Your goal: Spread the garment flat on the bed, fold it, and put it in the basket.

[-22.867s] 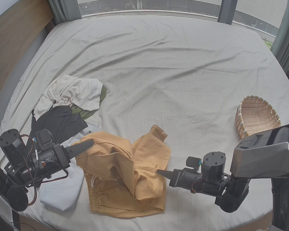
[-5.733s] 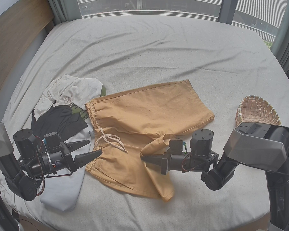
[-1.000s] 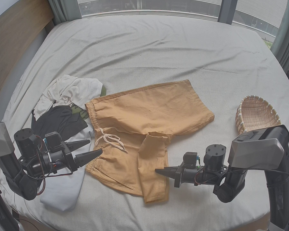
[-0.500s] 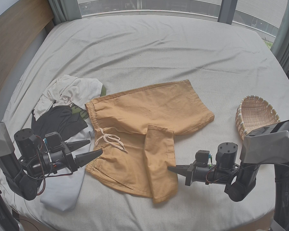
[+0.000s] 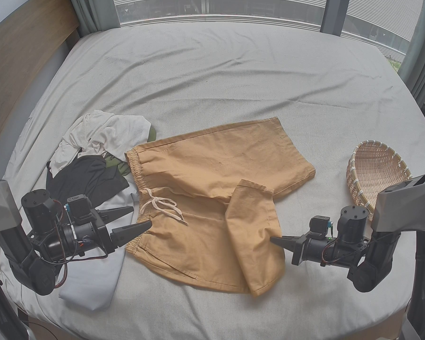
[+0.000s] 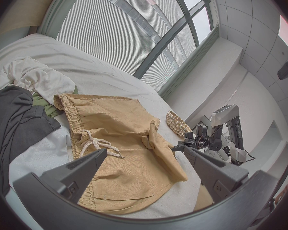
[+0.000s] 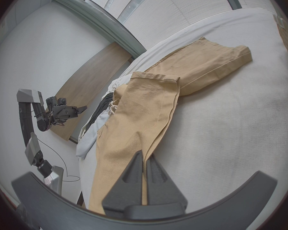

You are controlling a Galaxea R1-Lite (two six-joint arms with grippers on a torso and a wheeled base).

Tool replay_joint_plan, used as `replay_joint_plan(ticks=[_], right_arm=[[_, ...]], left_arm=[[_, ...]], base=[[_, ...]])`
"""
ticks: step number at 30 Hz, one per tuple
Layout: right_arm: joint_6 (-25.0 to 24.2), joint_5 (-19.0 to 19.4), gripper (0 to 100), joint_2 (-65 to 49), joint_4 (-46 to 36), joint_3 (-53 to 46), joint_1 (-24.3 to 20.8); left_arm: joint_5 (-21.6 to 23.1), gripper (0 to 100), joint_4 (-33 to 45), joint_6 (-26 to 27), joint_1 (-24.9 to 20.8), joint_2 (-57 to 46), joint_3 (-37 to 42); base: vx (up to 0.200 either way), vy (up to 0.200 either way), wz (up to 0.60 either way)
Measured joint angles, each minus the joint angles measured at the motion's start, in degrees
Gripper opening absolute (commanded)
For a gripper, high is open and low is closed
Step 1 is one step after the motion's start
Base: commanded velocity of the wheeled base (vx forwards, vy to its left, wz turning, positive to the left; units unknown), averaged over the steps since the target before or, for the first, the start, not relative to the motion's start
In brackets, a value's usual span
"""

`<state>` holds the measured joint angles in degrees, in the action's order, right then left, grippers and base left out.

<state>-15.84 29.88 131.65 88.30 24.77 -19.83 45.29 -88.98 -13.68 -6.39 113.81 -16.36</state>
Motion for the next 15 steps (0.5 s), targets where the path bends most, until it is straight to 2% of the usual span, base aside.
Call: replay_joint_plan(ticks=[15], right_arm=[[0.35, -1.83, 0, -0.83, -0.02, -2.65, 4.11]], left_arm=[[0.0, 100, 0.0, 0.0, -0.11, 0.0, 0.18]], base=[[0.0, 0.0, 0.0]])
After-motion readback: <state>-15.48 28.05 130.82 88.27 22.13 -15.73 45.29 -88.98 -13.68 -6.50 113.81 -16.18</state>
